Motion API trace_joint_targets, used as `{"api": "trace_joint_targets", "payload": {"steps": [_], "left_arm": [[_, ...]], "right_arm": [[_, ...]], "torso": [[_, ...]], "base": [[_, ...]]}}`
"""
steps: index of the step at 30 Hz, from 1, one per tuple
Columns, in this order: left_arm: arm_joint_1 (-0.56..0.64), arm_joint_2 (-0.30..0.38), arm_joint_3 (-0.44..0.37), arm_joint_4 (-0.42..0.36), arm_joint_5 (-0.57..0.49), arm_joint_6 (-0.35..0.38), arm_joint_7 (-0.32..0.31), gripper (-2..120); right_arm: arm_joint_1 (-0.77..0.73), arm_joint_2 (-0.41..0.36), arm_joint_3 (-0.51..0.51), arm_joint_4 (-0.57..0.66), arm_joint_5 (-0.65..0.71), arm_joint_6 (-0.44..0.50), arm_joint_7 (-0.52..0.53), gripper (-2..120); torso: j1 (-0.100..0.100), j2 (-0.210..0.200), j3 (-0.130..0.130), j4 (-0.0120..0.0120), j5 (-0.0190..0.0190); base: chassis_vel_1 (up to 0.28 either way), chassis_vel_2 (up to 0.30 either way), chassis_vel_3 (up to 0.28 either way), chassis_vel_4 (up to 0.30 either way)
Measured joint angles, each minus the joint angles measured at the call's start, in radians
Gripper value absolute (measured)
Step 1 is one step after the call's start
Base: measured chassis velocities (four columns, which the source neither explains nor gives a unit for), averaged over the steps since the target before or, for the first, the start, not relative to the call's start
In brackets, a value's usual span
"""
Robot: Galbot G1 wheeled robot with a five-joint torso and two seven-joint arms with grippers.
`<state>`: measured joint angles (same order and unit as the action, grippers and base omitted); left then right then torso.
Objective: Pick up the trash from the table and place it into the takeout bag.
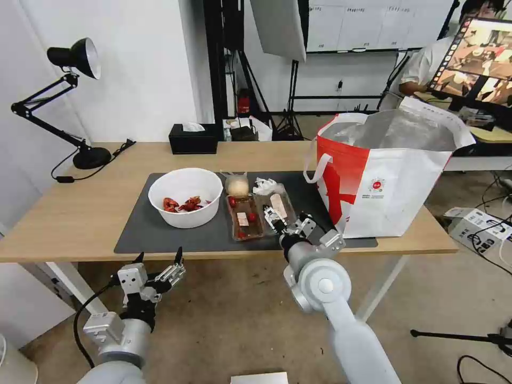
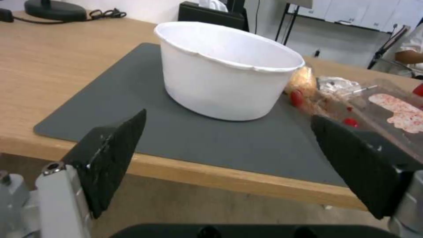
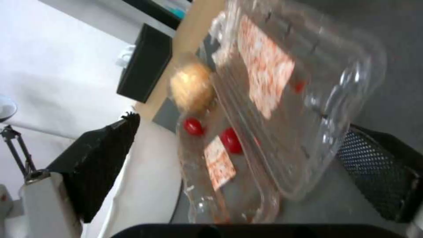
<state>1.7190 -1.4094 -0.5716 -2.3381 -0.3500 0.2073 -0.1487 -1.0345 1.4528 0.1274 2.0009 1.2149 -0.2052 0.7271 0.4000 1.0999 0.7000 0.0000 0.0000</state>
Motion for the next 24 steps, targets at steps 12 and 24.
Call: {"api": "trace_joint_targets", "payload": {"steps": [12,24], "left_arm": [[0.024,0.001,-0.013,-0.023,0.001,-0.003,-0.001,100],[0.044,-0.005,-0.021,-0.037,0.006,-0.005,-0.001,100]], "right_arm": [[0.040,-0.011,-0.010,0.031,-0.030,-0.006,-0.039,100],[0.075,0.027,-0.012,0.004,0.122,-0.013,-0.037,100]], "torso": [[0.000,0.000,0.000,0.0000,0.0000],[0.000,0.000,0.000,0.0000,0.0000]], "base": [[0.000,0.000,0.000,0.000],[0.000,0.000,0.000,0.000]]}}
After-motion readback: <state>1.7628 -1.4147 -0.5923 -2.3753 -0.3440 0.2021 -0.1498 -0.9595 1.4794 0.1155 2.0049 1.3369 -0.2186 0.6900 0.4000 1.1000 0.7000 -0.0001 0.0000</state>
